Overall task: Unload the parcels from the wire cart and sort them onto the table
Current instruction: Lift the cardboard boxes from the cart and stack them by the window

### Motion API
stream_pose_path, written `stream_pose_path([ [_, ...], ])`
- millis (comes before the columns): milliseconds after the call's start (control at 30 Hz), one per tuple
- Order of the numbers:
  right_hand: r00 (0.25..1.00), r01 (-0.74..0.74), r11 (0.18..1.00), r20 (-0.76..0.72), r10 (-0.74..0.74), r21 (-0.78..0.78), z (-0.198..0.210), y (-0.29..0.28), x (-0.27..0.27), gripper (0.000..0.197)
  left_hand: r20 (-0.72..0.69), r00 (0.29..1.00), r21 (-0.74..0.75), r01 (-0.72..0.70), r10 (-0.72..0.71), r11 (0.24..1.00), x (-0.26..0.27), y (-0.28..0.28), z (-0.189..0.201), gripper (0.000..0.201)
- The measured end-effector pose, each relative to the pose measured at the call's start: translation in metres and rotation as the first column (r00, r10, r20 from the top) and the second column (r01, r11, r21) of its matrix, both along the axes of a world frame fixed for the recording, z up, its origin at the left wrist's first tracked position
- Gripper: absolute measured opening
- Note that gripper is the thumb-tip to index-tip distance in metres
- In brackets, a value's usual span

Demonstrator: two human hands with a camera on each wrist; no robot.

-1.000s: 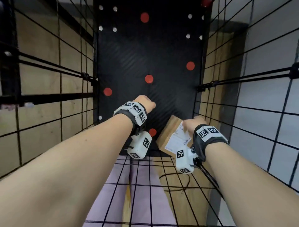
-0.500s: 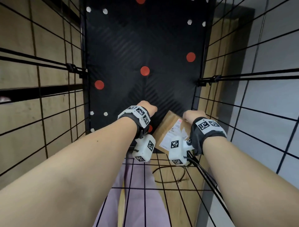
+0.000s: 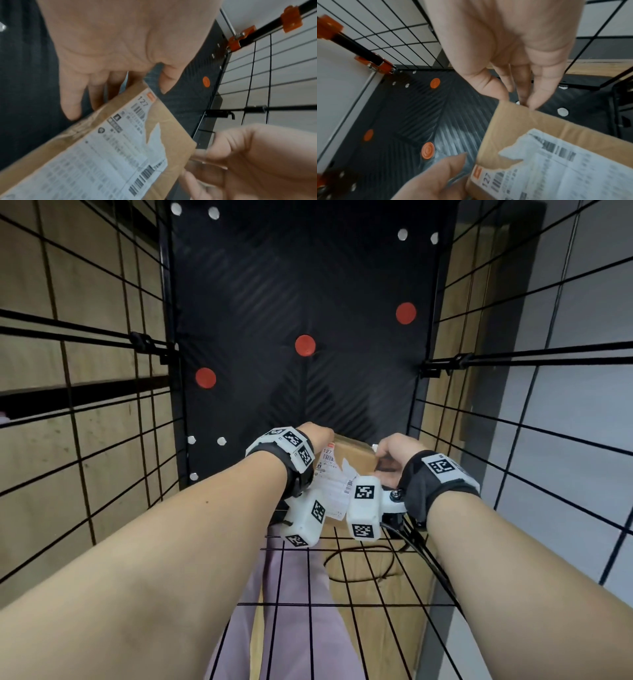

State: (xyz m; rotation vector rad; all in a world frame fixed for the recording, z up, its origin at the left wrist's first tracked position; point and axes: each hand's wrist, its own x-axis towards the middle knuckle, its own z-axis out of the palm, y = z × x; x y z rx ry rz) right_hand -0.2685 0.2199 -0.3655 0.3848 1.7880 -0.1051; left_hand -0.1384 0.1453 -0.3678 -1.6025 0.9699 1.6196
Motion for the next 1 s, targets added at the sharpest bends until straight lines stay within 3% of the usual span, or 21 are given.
stream_pose_path([
  [67, 0.998, 0.05, 0.998, -0.03, -0.049, 0.047, -0.001, 0.002, -0.002, 0.018, -0.013, 0.992, 0.059, -0.121, 0.122, 0.991, 0.0, -0.003, 0.001, 0.025],
  [167, 0.999, 0.048, 0.997, 0.006, -0.048, -0.066, 0.002, -0.003, 0.002, 0.012, 0.007, 0.977, 0.05, -0.215, 0.215, 0.975, 0.002, -0.018, 0.016, 0.021],
  [267, 1.0, 0.002, 0.986, -0.001, -0.002, -0.168, 0.015, -0.014, 0.004, 0.053, -0.049, 0.974, 0.028, -0.221, 0.222, 0.975, 0.004, -0.032, 0.03, 0.049],
  [333, 0.998, 0.049, 0.971, -0.012, -0.054, -0.232, 0.03, -0.023, 0.003, 0.078, -0.085, 0.968, -0.018, -0.237, 0.235, 0.971, 0.008, -0.04, 0.039, 0.054],
  [400, 0.999, 0.04, 0.949, -0.003, -0.043, -0.313, 0.049, -0.033, 0.002, 0.086, -0.104, 0.96, -0.043, -0.264, 0.259, 0.964, 0.01, -0.051, 0.057, 0.054],
  [533, 1.0, -0.022, 0.898, 0.009, 0.029, -0.439, 0.092, -0.048, 0.002, 0.079, -0.167, 0.963, -0.127, -0.232, 0.21, 0.964, 0.01, -0.073, 0.1, 0.064],
  [767, 0.994, -0.106, 0.777, -0.05, 0.095, -0.62, 0.184, -0.061, 0.007, 0.078, -0.306, 0.913, -0.258, -0.351, 0.269, 0.9, 0.028, -0.097, 0.194, 0.031],
  [900, 0.996, -0.084, 0.7, -0.082, 0.037, -0.709, 0.249, -0.067, 0.025, 0.059, -0.414, 0.85, -0.284, -0.46, 0.325, 0.841, 0.044, -0.1, 0.26, 0.015],
  [1000, 0.997, -0.063, 0.621, -0.076, 0.005, -0.781, 0.3, -0.07, 0.042, 0.031, -0.464, 0.848, -0.398, -0.459, 0.258, 0.794, 0.059, -0.103, 0.306, 0.043],
])
